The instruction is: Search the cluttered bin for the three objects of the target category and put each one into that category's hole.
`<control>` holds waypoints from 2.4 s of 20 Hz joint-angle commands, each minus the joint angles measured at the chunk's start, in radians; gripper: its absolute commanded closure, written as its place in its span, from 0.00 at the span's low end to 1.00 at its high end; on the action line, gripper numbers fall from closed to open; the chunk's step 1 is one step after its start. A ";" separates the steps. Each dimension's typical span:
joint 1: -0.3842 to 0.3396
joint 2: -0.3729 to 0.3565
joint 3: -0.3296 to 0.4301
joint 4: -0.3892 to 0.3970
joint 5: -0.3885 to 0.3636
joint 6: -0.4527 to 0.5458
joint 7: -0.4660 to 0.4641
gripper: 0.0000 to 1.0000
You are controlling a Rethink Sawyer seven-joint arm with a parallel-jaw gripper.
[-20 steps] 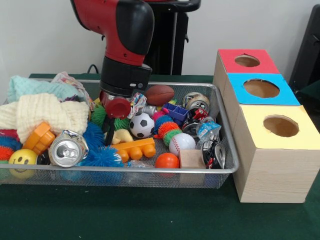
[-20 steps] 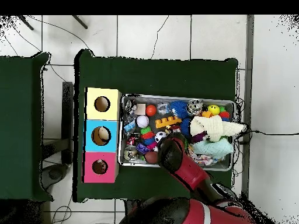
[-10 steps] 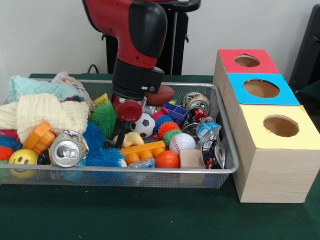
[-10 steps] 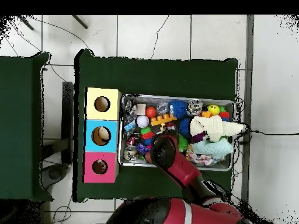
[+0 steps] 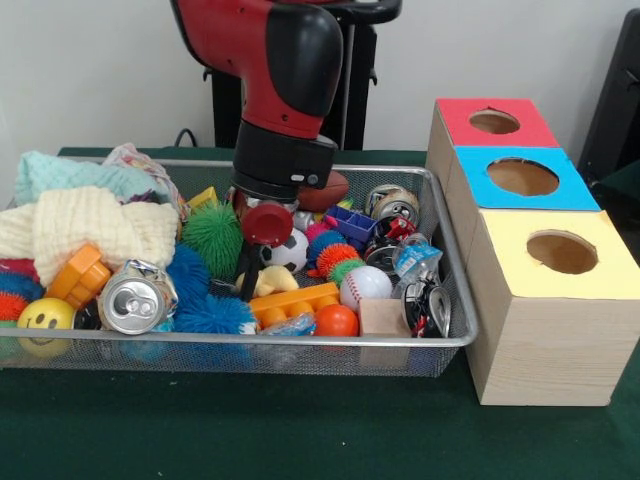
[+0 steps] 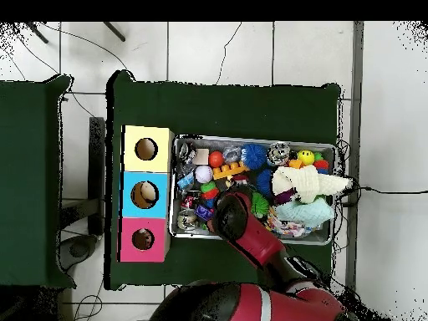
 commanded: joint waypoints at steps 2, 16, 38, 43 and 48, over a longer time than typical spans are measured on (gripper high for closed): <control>0.030 0.059 0.090 -0.011 0.041 0.042 0.211 0.00; 0.132 -0.046 -0.038 0.014 0.092 0.165 0.136 0.00; 0.102 -0.080 -0.026 0.014 0.035 0.212 0.144 0.00; 0.101 -0.090 -0.023 0.021 0.037 0.216 0.149 0.00; 0.153 -0.131 -0.059 0.033 0.083 0.271 0.153 0.00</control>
